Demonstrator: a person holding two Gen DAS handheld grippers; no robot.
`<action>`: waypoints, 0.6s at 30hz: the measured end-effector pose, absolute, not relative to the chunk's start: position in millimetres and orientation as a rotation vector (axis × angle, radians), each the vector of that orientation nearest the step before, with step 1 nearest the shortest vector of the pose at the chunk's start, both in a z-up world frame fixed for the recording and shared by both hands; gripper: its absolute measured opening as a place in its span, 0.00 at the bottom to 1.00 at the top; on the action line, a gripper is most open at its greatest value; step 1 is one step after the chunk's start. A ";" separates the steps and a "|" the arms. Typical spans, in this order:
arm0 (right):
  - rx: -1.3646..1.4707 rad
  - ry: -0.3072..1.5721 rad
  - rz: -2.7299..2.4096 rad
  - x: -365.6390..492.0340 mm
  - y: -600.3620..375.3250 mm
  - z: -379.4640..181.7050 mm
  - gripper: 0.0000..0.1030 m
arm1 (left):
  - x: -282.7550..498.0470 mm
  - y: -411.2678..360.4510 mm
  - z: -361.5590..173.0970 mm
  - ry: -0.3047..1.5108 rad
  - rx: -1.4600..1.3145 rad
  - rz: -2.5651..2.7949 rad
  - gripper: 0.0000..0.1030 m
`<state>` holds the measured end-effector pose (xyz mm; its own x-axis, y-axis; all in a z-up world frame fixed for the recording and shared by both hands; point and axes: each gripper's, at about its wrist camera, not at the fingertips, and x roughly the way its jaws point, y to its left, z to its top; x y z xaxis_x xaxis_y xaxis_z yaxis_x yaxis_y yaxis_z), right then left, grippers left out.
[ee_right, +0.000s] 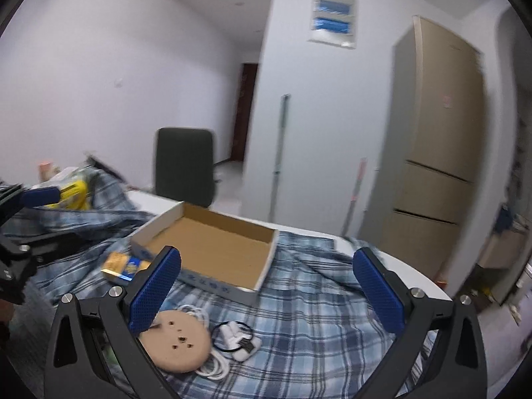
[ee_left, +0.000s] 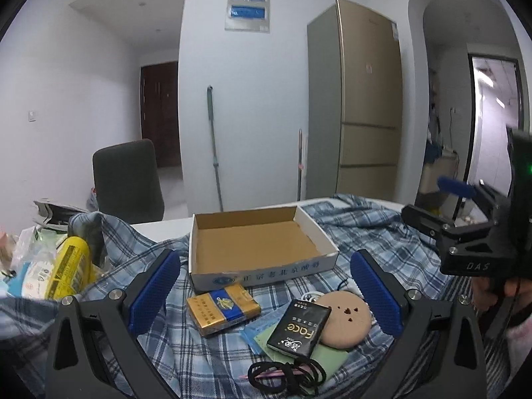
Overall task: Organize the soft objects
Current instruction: 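Lower the left tool onto the black Face tissue pack and close it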
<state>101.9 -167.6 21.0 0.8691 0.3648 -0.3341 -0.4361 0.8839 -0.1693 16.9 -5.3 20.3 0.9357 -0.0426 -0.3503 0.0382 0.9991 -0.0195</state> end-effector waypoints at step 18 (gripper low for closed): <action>-0.172 0.519 0.530 148.4 -174.0 -13.7 1.00 | 55.7 -20.0 1.1 0.592 -0.003 -0.075 0.85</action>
<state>148.4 -174.0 -13.7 0.7376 0.4381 -0.5138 -0.5229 0.8520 -0.0243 55.7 -20.0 1.1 0.8272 -0.0711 -0.5574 0.0696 0.9973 -0.0240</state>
